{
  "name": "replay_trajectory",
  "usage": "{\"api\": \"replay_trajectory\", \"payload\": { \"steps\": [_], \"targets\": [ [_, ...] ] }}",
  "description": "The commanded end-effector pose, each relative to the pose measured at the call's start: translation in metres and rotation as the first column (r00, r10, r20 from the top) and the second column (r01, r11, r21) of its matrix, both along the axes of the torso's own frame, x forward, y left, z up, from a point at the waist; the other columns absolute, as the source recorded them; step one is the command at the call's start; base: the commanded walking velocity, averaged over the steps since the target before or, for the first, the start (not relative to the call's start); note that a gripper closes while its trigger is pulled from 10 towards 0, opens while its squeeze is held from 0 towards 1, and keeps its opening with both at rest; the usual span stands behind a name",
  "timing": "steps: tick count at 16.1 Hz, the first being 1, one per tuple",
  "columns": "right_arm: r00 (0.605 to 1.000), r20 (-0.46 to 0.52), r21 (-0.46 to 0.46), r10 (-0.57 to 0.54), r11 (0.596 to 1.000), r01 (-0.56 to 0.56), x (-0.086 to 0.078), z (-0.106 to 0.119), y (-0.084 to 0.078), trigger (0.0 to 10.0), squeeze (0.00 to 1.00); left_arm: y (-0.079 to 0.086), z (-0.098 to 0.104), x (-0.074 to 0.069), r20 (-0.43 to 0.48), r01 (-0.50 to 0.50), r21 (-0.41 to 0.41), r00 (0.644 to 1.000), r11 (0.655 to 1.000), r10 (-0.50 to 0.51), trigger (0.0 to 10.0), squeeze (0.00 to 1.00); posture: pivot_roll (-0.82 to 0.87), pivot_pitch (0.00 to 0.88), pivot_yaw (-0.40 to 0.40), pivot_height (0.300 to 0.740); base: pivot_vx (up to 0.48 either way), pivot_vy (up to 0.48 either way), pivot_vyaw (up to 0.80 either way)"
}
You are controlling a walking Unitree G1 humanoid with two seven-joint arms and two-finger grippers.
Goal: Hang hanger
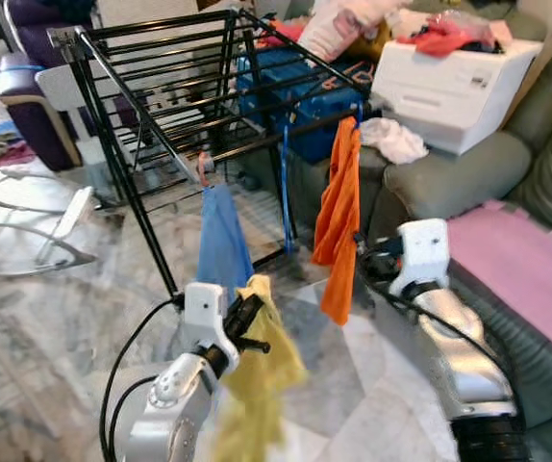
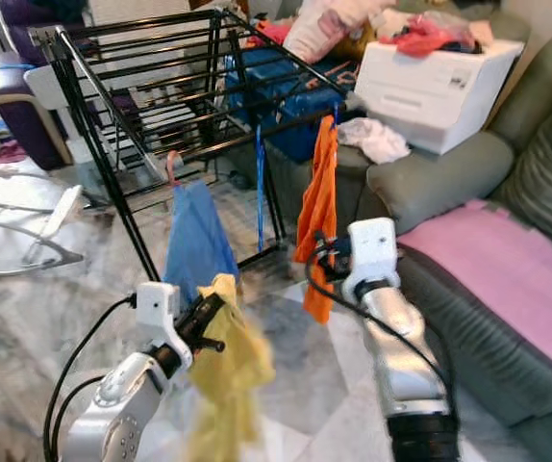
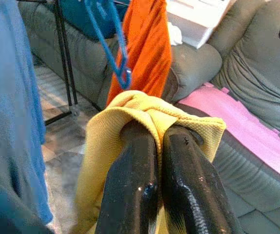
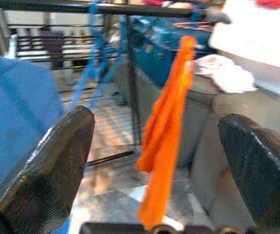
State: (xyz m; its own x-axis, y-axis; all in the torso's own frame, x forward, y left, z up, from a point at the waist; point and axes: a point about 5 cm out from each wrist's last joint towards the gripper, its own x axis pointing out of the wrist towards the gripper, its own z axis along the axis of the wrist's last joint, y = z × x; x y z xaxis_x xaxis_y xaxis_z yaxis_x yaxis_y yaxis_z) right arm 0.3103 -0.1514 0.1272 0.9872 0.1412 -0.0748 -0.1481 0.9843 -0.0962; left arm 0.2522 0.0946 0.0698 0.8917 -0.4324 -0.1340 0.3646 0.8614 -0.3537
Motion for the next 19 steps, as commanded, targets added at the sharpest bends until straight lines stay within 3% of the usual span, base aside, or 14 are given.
{"api": "replay_trajectory", "payload": {
  "steps": [1, 10, 15, 19],
  "targets": [
    [1.0, 0.003, -0.003, 0.01, 1.0, -0.01, 0.002, 0.001, 0.003, 10.0, 0.0, 0.0, 0.012, 0.005, 0.058, -0.008, -0.008, 0.998, 1.0, 0.008, 10.0, 0.0, -0.12, 0.0, 0.019, 0.74, 0.337, 0.0, 0.0],
    [1.0, 0.001, -0.015, 0.026, 1.0, -0.026, 0.002, -0.001, 0.005, 10.0, 0.0, 0.002, 0.012, 0.006, 0.06, -0.01, -0.003, 0.998, 1.0, 0.01, 10.0, 0.0, -0.11, 0.0, 0.021, 0.74, 0.292, 0.343, 0.0],
    [1.0, -0.005, -0.016, 0.029, 0.999, -0.029, 0.002, -0.002, 0.005, 10.0, 0.0, 0.002, 0.012, 0.005, 0.059, -0.012, 0.001, 0.998, 1.0, 0.012, 10.0, 0.0, -0.11, 0.0, 0.025, 0.74, 0.0, 0.0, 0.0],
    [0.996, -0.043, -0.034, 0.081, 0.996, -0.082, 0.018, 0.001, 0.002, 10.0, 0.0, 0.001, 0.011, 0.006, 0.051, -0.007, 0.007, 0.999, 1.0, 0.007, 10.0, 0.0, -0.11, 0.0, 0.027, 0.74, 0.0, 0.0, 0.0]
  ]
}}
